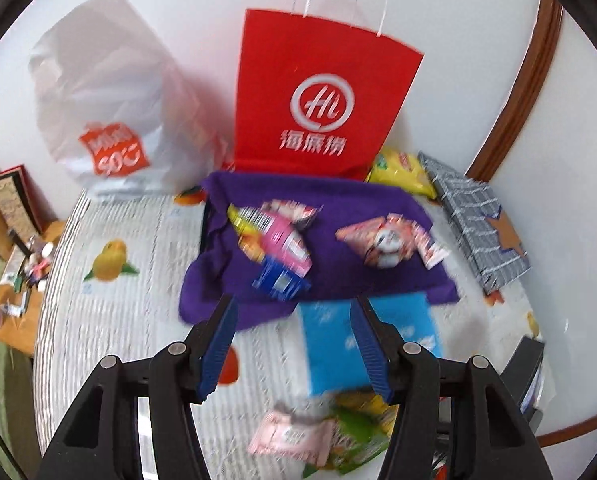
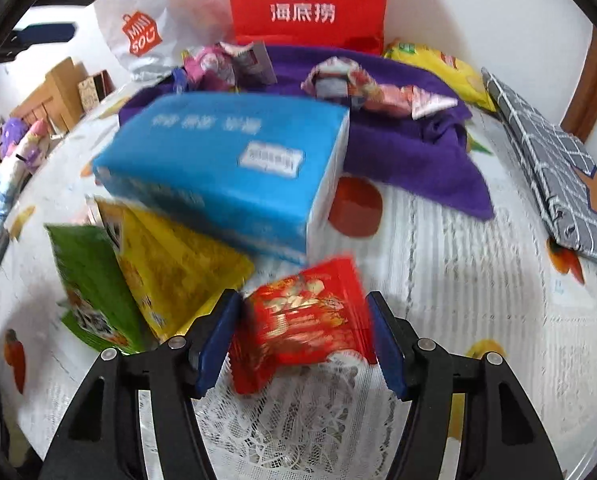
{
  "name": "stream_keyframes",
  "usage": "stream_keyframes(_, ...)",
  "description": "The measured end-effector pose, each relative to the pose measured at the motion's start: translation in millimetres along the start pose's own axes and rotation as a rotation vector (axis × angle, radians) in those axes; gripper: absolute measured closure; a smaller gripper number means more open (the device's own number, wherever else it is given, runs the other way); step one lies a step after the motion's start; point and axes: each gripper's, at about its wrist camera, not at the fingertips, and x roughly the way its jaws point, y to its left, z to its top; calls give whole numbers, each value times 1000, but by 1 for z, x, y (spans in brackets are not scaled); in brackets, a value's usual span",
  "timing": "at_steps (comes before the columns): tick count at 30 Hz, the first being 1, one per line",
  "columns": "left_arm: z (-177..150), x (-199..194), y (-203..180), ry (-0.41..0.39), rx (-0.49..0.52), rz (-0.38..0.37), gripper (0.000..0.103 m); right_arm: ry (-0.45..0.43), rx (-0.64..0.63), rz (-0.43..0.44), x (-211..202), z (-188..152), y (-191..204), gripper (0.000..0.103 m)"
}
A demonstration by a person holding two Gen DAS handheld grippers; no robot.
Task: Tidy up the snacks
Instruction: 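Grasp the red candy packet with the right tool while the left tool moves back over the bed, then reach the left tool toward the pink wrapped candy while the right tool holds the red packet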
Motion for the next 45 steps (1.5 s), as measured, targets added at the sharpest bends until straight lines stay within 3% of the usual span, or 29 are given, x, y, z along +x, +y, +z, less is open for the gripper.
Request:
stream_keyframes(4,-28,7,11,25,-9,21,47,-66,24,-22,-6,-10,-1,65)
stream_keyframes(10,-68,21,24,70,-28,49,47,-95,81,-59,-9,-15,-9,66)
stream_keyframes(18,-108,41,20,116,2,-20,47,-94,75,-115,-8,-14,-7,66)
stream_keyframes(23,-120,58,11,169,57,-72,39,-93,95,-103,-9,-15,-11,66)
stream_keyframes(25,-127,67,7,180,79,-65,35,-93,96,-101,-9,-15,-11,66)
stream_keyframes(29,-144,68,-11,90,194,26,31,-93,94,-105,-9,-14,-11,66)
stream_keyframes(30,-148,68,-16,70,214,52,32,-93,94,-105,-8,-14,-11,66)
stream_keyframes(31,-150,66,-17,53,217,52,42,-92,94,-103,-9,-14,-11,66)
stream_keyframes(32,-152,64,-18,34,219,39,60,-92,95,-103,-10,-14,-10,66)
stream_keyframes(34,-153,62,-19,18,229,21,71,-92,96,-103,-10,-14,-11,66)
stream_keyframes(37,-152,62,-15,-6,220,20,77,-92,95,-103,-9,-14,-11,66)
stream_keyframes(45,-149,62,-5,-17,167,-39,76,-91,99,-101,-9,-14,-11,63)
